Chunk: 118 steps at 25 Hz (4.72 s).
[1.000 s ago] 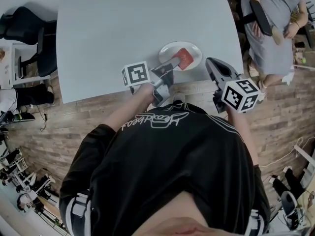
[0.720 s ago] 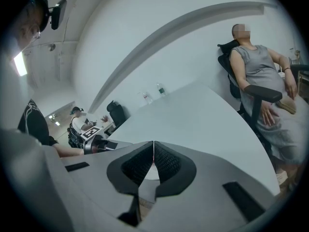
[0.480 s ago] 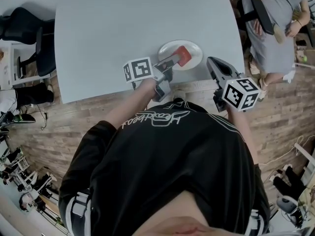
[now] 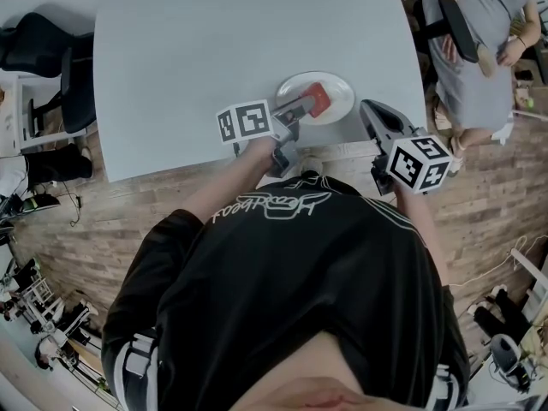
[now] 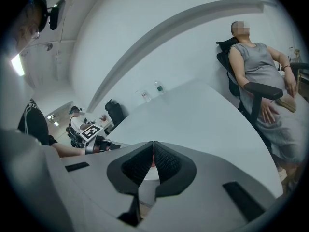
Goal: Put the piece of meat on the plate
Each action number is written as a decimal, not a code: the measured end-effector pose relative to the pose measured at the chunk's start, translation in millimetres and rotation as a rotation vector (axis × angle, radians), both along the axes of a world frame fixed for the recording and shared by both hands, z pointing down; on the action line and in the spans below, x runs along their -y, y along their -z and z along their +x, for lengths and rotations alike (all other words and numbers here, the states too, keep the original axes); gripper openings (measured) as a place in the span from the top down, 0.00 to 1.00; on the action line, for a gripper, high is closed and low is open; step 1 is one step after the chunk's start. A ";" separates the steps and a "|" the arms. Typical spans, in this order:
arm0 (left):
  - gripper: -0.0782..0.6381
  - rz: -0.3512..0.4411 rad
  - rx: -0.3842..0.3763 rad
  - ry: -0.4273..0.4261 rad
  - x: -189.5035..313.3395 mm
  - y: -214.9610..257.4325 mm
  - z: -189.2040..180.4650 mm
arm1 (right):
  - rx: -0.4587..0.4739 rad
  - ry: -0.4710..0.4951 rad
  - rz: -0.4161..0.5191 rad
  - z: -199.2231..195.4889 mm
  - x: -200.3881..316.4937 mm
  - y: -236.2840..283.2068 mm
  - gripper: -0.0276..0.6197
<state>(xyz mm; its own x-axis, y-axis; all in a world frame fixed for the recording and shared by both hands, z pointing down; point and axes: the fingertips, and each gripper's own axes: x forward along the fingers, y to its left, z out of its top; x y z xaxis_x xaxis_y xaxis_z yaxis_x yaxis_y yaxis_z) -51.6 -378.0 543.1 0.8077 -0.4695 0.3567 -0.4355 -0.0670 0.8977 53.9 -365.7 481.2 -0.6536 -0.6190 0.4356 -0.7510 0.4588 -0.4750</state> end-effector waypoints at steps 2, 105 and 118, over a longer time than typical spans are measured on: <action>0.77 0.004 0.011 -0.005 1.2 -0.1 0.3 | 0.002 0.001 -0.004 0.0 0.7 -2.0 0.94; 0.88 0.753 0.306 -0.150 -372.3 176.4 78.3 | 0.077 0.218 0.283 36.1 -347.4 103.9 0.94; 0.88 0.733 0.321 -0.161 -380.2 170.0 86.5 | 0.085 0.201 0.282 46.1 -358.0 100.2 0.94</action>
<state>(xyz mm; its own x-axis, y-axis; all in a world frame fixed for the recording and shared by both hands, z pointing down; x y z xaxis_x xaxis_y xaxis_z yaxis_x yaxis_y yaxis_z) 34.9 2.2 373.1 0.7962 -0.5599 0.2294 -0.5985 -0.6728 0.4349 100.0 -7.7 381.0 -0.8012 -0.5624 0.2044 -0.5954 0.7153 -0.3657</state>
